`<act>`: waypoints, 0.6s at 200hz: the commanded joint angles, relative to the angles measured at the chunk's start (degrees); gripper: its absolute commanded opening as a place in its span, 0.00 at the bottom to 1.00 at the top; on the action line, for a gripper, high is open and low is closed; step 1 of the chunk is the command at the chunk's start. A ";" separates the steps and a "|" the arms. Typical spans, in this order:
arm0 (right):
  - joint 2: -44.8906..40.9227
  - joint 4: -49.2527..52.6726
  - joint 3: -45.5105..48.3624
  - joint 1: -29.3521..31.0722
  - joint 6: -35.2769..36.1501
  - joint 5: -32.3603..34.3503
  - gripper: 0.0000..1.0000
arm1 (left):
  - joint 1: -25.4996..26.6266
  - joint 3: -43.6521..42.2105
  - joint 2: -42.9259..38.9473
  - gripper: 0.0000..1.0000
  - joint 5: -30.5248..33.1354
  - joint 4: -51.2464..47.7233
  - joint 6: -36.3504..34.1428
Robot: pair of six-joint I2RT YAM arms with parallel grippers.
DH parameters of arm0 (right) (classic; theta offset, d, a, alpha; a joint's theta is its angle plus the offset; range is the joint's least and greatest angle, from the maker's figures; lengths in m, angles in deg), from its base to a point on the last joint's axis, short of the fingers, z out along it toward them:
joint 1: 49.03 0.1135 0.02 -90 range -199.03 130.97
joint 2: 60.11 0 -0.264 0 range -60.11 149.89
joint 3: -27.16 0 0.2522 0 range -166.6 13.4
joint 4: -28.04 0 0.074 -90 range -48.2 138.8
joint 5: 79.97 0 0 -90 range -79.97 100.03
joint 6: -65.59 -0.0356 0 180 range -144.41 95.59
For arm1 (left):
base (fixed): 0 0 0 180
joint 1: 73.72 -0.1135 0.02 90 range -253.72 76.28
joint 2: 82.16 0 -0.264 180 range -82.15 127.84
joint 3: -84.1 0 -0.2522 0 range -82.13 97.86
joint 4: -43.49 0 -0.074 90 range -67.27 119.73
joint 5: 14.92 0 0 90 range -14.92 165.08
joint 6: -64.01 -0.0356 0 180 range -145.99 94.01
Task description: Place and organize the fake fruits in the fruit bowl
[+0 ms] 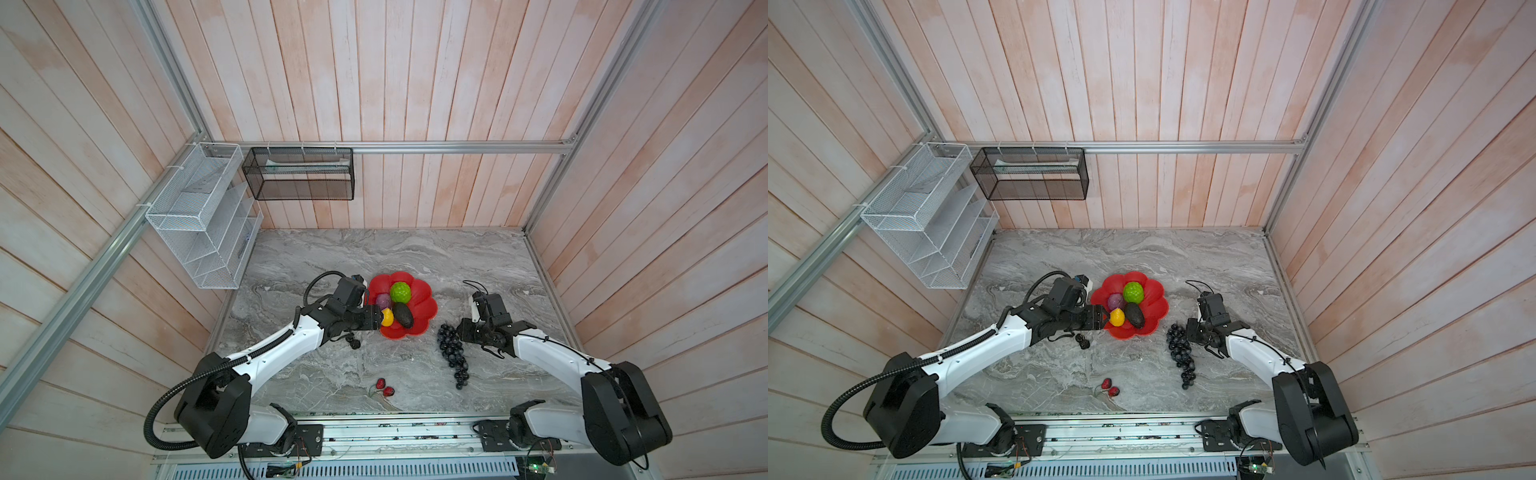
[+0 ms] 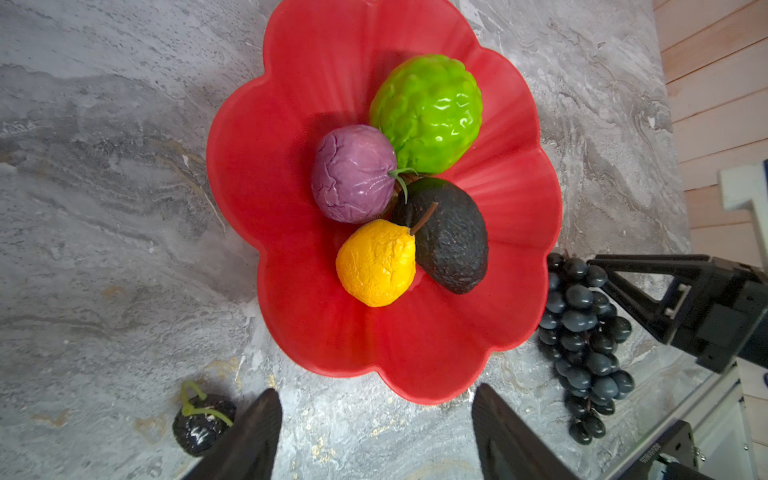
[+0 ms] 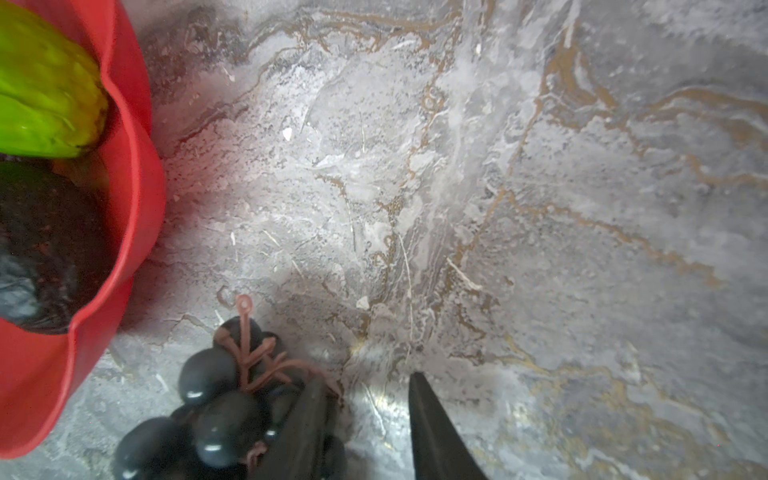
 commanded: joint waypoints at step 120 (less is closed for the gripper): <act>7.02 -2.03 -4.19 6.10 2.94 -0.49 0.44 | -0.29 0.99 -0.80 0.75 0.48 -0.25 0.37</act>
